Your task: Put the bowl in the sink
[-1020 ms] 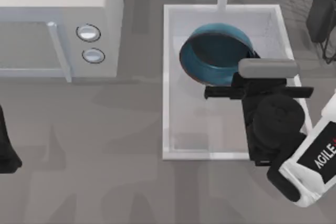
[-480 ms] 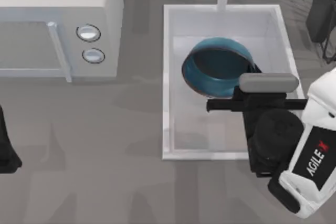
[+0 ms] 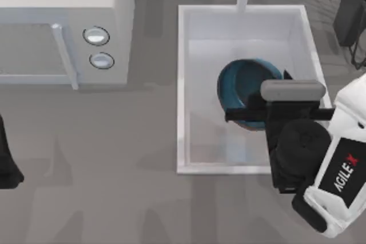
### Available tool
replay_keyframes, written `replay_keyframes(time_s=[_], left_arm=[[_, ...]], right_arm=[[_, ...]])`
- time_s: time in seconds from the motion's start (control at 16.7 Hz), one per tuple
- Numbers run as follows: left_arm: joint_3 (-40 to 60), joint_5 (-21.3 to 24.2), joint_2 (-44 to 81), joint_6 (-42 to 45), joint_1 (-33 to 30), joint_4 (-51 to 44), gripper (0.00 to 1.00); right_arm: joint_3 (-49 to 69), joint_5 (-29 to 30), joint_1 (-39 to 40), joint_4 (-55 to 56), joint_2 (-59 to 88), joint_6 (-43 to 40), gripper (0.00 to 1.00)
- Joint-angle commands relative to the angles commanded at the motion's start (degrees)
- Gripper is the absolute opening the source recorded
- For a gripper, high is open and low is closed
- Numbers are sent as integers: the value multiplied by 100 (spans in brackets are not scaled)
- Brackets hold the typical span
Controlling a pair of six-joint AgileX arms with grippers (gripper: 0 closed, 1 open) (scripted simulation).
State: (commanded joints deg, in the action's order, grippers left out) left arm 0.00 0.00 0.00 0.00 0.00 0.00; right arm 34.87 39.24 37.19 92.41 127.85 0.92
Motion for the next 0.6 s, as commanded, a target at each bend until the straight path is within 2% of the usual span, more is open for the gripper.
replay_keyframes(time_s=[0.24,0.6], left_arm=[[0,0,0,0,0,0,100],[0,0,0,0,0,0,100]], right_arm=[[0,0,0,0,0,0,98],[0,0,0,0,0,0,100]])
